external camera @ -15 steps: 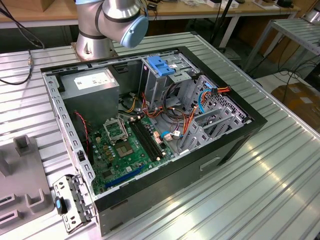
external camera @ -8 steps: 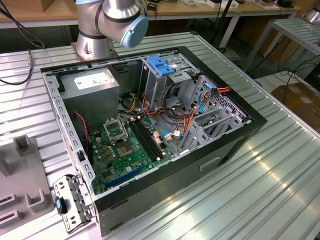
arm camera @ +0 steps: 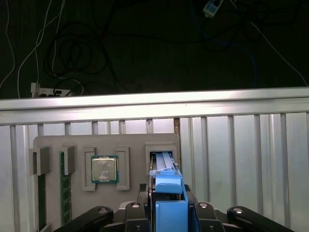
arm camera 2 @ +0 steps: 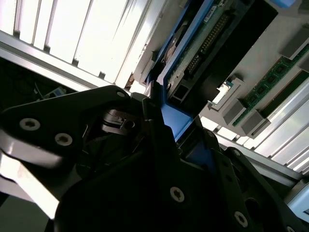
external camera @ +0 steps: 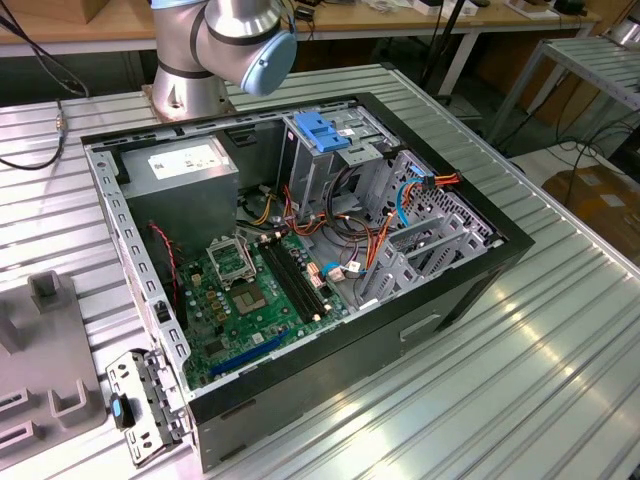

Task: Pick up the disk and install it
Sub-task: 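Pick up the disk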

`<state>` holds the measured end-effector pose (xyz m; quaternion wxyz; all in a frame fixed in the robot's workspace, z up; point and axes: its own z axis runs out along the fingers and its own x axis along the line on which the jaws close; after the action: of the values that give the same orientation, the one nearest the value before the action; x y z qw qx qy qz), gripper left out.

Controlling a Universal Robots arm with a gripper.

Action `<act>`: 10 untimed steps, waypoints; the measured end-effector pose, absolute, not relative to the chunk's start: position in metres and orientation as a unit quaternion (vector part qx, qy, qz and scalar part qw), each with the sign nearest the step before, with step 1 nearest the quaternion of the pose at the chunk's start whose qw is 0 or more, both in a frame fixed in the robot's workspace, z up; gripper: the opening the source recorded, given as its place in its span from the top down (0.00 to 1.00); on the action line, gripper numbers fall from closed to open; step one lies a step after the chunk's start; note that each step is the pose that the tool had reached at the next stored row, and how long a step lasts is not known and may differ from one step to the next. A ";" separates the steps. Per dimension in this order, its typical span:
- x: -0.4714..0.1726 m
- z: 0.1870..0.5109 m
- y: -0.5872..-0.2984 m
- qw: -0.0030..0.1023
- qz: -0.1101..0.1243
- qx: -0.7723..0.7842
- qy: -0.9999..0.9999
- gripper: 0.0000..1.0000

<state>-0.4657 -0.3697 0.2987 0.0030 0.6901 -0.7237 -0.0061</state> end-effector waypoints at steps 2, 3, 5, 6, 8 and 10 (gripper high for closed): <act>-0.466 0.298 -0.370 0.003 -0.006 0.690 -0.724 0.63; -0.466 0.298 -0.370 0.003 -0.006 0.690 -0.724 0.63; -0.466 0.298 -0.370 0.003 -0.006 0.690 -0.724 0.63; -0.466 0.298 -0.370 0.003 -0.006 0.690 -0.723 0.63; -0.466 0.298 -0.370 0.003 -0.006 0.690 -0.723 0.63; -0.466 0.298 -0.370 0.003 -0.006 0.693 -0.721 0.63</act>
<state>-0.4657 -0.3697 0.2981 0.0030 0.6926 -0.7213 -0.0061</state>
